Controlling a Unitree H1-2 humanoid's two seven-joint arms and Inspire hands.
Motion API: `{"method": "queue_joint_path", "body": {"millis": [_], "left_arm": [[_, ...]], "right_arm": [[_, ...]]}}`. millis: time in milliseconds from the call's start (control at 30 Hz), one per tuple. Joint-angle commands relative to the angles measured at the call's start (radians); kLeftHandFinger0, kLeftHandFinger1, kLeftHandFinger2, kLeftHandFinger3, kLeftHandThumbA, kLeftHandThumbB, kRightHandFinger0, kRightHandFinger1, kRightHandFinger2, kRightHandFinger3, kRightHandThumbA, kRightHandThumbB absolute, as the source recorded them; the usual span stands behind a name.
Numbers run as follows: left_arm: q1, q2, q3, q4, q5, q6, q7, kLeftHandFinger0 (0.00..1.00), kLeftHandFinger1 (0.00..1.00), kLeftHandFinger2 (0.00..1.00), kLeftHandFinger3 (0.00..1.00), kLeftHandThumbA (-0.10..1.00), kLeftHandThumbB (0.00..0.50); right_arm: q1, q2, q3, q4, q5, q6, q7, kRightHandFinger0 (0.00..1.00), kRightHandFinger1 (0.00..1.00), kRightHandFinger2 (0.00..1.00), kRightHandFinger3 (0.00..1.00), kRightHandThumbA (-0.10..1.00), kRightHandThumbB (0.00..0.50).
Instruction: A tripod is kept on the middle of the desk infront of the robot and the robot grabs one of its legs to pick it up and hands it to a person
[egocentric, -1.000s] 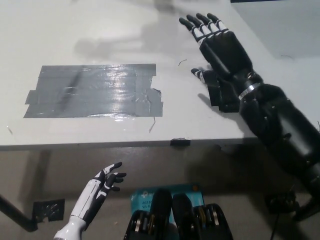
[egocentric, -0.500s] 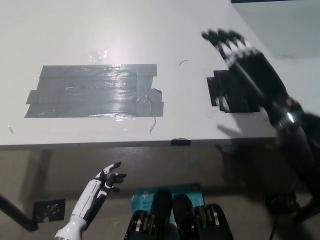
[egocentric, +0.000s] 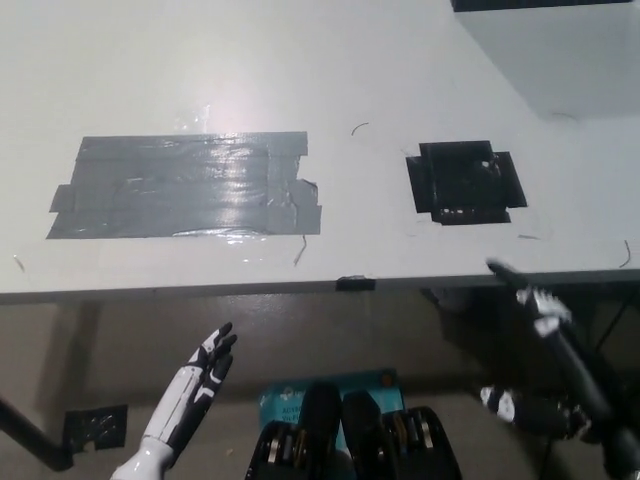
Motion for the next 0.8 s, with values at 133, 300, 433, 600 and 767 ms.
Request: {"method": "queue_joint_path", "body": {"millis": [133,300,433,600,767], "left_arm": [[0.035,-0.019,-0.009,-0.047,0.026,-0.092,0.038,1.0,1.0,1.0,1.0,1.0,0.176],[0.024,-0.032,0.013,-0.034,0.012,-0.11,0.054,1.0,1.0,1.0,1.0,1.0,0.188],[0.02,-0.039,0.024,-0.026,0.007,-0.116,0.054,1.0,1.0,1.0,1.0,1.0,0.201],[0.018,-0.041,0.033,-0.024,0.003,-0.122,0.053,1.0,1.0,1.0,1.0,1.0,0.21],[0.02,-0.04,0.037,-0.026,0.002,-0.126,0.052,1.0,1.0,1.0,1.0,1.0,0.208]], "right_arm": [[0.074,0.219,-0.112,0.274,0.2,-0.316,-0.077,1.0,1.0,1.0,1.0,0.86,0.249],[0.049,0.233,-0.108,0.333,0.164,-0.333,-0.046,1.0,1.0,1.0,1.0,0.95,0.277],[0.045,0.235,-0.111,0.356,0.251,-0.306,0.025,1.0,1.0,1.0,1.0,1.0,0.266],[0.042,0.224,-0.11,0.351,0.252,-0.292,0.047,1.0,1.0,1.0,1.0,0.99,0.262],[0.035,0.22,-0.107,0.353,0.236,-0.299,0.052,1.0,1.0,1.0,1.0,0.99,0.271]]}}
